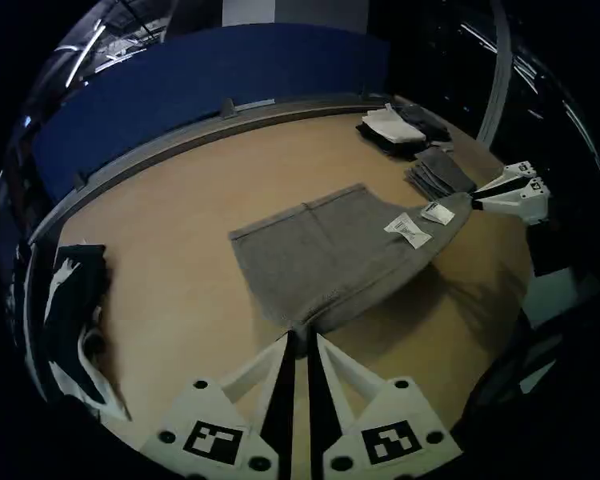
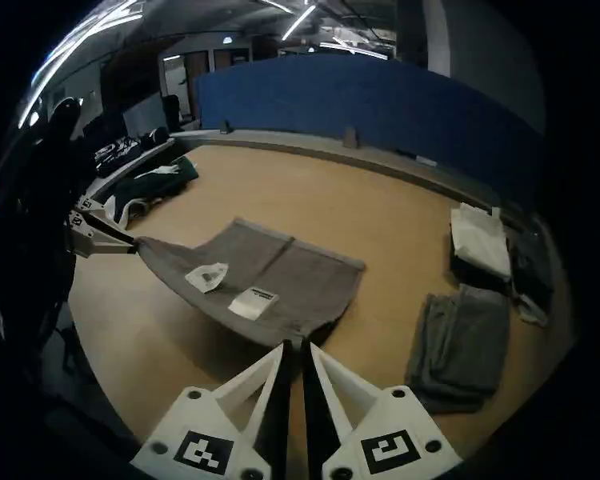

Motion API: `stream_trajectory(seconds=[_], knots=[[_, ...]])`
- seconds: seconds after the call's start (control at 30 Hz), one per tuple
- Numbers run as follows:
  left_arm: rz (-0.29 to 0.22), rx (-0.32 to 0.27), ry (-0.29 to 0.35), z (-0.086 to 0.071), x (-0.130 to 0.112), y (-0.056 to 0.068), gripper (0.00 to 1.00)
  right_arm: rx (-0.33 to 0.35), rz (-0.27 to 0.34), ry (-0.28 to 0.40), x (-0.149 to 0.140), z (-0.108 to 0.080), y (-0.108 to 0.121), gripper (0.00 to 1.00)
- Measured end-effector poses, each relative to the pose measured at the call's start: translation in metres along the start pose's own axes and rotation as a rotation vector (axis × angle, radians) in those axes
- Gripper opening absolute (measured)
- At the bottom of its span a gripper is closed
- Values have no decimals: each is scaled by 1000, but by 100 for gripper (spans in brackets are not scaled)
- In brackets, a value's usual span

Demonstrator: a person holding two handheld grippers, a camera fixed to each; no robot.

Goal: Fold towel

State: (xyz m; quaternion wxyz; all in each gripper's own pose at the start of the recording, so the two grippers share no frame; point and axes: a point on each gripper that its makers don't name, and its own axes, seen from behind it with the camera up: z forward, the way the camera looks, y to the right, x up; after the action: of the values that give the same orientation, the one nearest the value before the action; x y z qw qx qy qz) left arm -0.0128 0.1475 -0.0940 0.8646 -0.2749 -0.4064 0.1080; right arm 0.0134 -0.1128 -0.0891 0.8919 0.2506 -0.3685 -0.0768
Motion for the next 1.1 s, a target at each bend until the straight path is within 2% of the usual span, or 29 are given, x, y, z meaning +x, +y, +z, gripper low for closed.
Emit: stream_trajectory(seconds=[0.27, 0.47, 0.8, 1.1], knots=[[-10, -1, 33, -24, 17, 2, 10, -12, 14, 36, 14, -20, -2, 9], [-26, -5, 44, -32, 23, 3, 10, -15, 24, 53, 20, -30, -2, 9], [-27, -8, 24, -30, 17, 7, 9, -19, 25, 37, 15, -30, -3, 9], [-56, -12, -9, -19, 18, 4, 9, -23, 33, 9, 13, -13, 6, 8]])
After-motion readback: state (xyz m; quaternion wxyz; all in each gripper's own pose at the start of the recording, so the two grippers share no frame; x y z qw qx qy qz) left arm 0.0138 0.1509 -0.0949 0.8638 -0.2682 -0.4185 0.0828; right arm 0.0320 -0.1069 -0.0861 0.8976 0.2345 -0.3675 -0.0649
